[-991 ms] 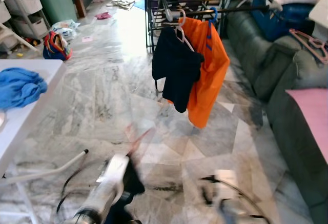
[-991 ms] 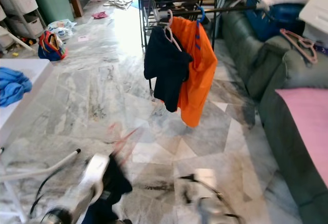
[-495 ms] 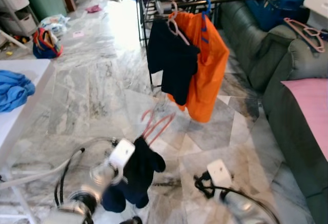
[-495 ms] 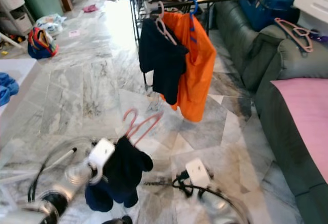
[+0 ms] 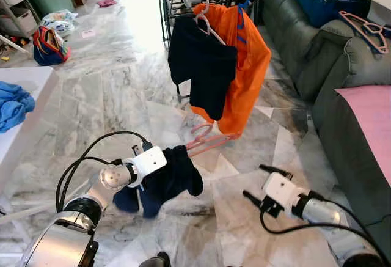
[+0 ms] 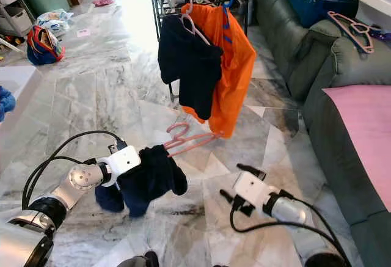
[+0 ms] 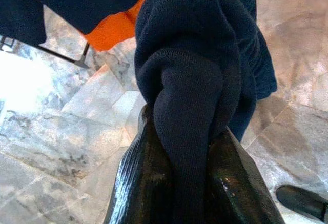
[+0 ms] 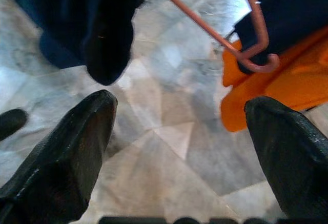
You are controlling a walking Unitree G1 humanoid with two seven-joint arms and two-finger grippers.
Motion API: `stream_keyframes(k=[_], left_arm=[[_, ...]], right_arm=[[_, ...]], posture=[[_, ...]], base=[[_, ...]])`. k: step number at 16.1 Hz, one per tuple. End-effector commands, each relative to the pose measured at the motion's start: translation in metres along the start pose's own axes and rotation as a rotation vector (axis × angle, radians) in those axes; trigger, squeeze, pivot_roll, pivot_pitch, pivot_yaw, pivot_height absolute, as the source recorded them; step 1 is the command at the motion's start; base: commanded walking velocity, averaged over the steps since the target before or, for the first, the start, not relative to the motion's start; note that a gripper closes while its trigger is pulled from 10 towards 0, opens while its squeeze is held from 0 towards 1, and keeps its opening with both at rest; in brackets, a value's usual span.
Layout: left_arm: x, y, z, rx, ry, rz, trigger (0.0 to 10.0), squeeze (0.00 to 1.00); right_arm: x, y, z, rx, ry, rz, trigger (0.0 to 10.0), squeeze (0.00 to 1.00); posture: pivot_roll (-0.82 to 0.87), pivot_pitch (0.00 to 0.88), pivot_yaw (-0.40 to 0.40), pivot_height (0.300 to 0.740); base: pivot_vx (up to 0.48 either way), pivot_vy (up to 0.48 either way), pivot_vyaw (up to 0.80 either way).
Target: Hang hanger
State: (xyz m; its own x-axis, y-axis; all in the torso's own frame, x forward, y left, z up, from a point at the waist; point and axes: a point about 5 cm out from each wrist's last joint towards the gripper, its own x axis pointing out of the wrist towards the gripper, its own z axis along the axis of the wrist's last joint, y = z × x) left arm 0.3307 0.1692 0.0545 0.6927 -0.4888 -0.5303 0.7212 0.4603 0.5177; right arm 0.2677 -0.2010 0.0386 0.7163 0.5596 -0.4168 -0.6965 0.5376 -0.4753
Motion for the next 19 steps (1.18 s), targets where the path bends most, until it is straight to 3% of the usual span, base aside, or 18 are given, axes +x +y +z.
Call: stream_keyframes(k=[1,2,4,5,7,11,13,15,17,19], left_arm=[[-0.002,0.005,0.004,0.042,-0.015,-0.006,10.0,0.00],[-0.002,0.005,0.004,0.046,-0.016,-0.009,10.0,0.00],[-0.008,0.016,0.016,0.262,-0.055,-0.135,10.0,0.00],[-0.010,0.015,0.018,0.316,-0.070,-0.186,10.0,0.00],[-0.011,0.015,0.019,0.352,-0.075,-0.200,10.0,0.00],[-0.011,0.022,0.033,0.356,-0.162,-0.168,10.0,0.00],[-0.011,0.031,0.042,0.333,-0.203,-0.092,10.0,0.00],[-0.012,0.036,0.038,0.316,-0.174,-0.048,10.0,0.00],[-0.015,0.044,0.038,0.279,-0.171,-0.008,10.0,0.00],[-0.019,0.055,0.041,0.264,-0.172,0.026,10.0,0.00]], right_arm=[[-0.003,0.002,0.001,0.000,0.007,0.025,10.0,0.00],[-0.004,0.002,0.002,0.000,0.008,0.030,10.0,0.00],[-0.032,-0.056,0.049,-0.278,-0.030,0.105,10.0,0.00],[-0.038,-0.072,0.063,-0.344,-0.032,0.104,10.0,0.00],[-0.040,-0.083,0.068,-0.325,-0.039,0.089,10.0,0.00],[-0.037,-0.071,0.063,-0.272,-0.009,0.145,10.0,0.00],[-0.032,-0.063,0.071,-0.226,-0.052,0.159,10.0,0.00],[-0.029,-0.058,0.080,-0.154,-0.120,0.158,10.0,0.00],[-0.026,-0.042,0.089,-0.040,-0.193,0.196,10.0,0.00],[-0.023,-0.021,0.084,0.027,-0.192,0.246,10.0,0.00]], posture=[[-0.04,0.174,0.037,0.740],[-0.04,0.174,0.037,0.740],[-0.05,0.187,0.061,0.740],[-0.05,0.187,0.061,0.740],[-0.05,0.185,0.059,0.740],[-0.03,0.186,0.050,0.740],[-0.02,0.187,0.049,0.740],[-0.03,0.188,0.050,0.740],[-0.03,0.189,0.049,0.740],[-0.03,0.186,0.053,0.740]], base=[[0.000,0.000,0.00],[0.000,0.000,0.00],[0.000,0.000,0.00],[0.000,0.000,0.00],[0.000,0.000,0.00],[0.000,0.000,0.00],[0.000,0.000,0.00],[0.000,0.000,0.00],[0.000,0.000,0.00],[0.000,0.000,0.00]])
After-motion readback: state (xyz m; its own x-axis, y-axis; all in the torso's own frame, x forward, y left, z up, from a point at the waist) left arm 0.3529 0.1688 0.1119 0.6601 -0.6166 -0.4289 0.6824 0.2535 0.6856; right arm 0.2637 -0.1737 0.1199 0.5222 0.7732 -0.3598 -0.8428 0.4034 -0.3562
